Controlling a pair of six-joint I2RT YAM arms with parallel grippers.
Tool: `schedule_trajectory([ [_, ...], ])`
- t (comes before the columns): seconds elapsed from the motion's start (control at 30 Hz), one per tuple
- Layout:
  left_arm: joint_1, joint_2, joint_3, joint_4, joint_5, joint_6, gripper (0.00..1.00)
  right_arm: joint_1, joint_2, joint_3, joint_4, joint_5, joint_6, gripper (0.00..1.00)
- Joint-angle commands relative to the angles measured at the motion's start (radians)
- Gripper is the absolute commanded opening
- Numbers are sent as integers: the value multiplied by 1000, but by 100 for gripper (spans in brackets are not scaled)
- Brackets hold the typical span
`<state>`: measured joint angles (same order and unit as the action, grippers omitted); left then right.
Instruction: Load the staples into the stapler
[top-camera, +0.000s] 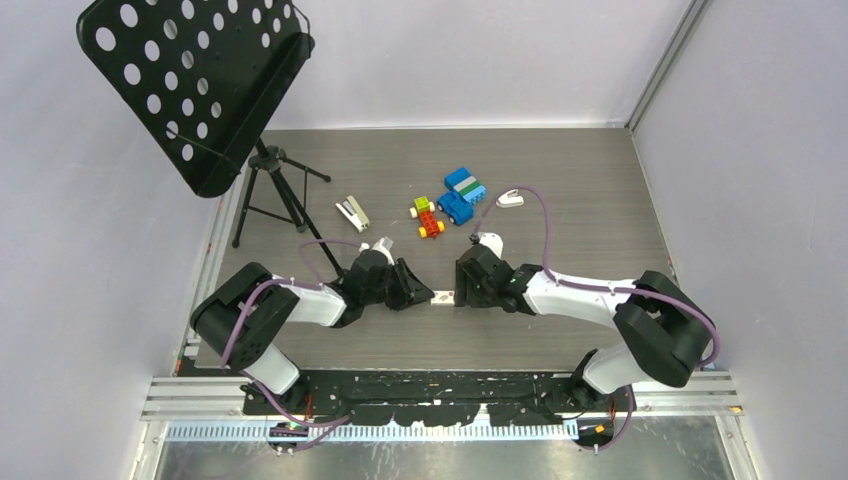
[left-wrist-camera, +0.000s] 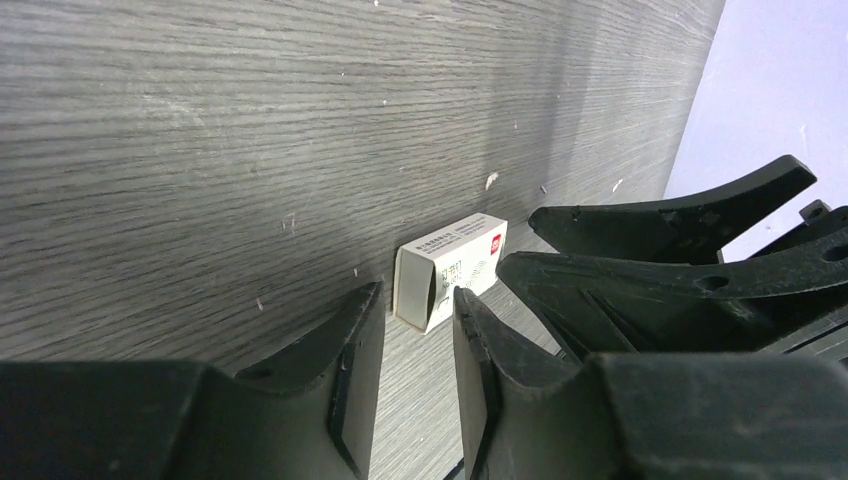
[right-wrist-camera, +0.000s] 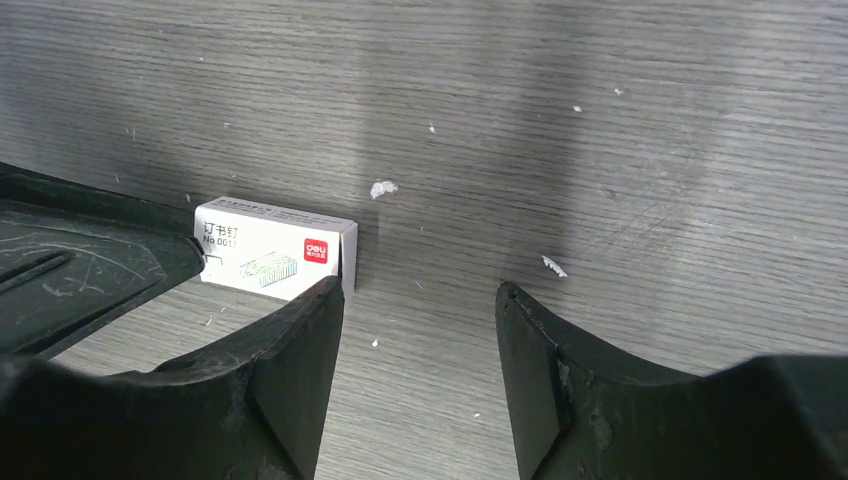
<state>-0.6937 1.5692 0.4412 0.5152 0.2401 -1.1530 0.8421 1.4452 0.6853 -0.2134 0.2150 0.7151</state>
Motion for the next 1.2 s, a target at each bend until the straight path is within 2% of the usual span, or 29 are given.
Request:
schedule_trajectory([
  [0.0, -4, 11, 10, 53, 4, -7, 32, 1, 13, 28, 35, -3, 19, 62],
  [0.4, -9, 67, 2, 132, 21, -31, 21, 0, 31, 39, 33, -24, 20, 62],
  [0.67, -10, 62, -5, 135, 10, -30, 1, 1, 18, 47, 17, -26, 16, 62],
  [0.97, -11, 64, -14, 150, 10, -31, 0, 0, -20, 54, -11, -13, 5, 62],
  [1.17, -11, 75, -33, 184, 8, -43, 0, 0, -55, 49, -15, -8, 24, 54],
])
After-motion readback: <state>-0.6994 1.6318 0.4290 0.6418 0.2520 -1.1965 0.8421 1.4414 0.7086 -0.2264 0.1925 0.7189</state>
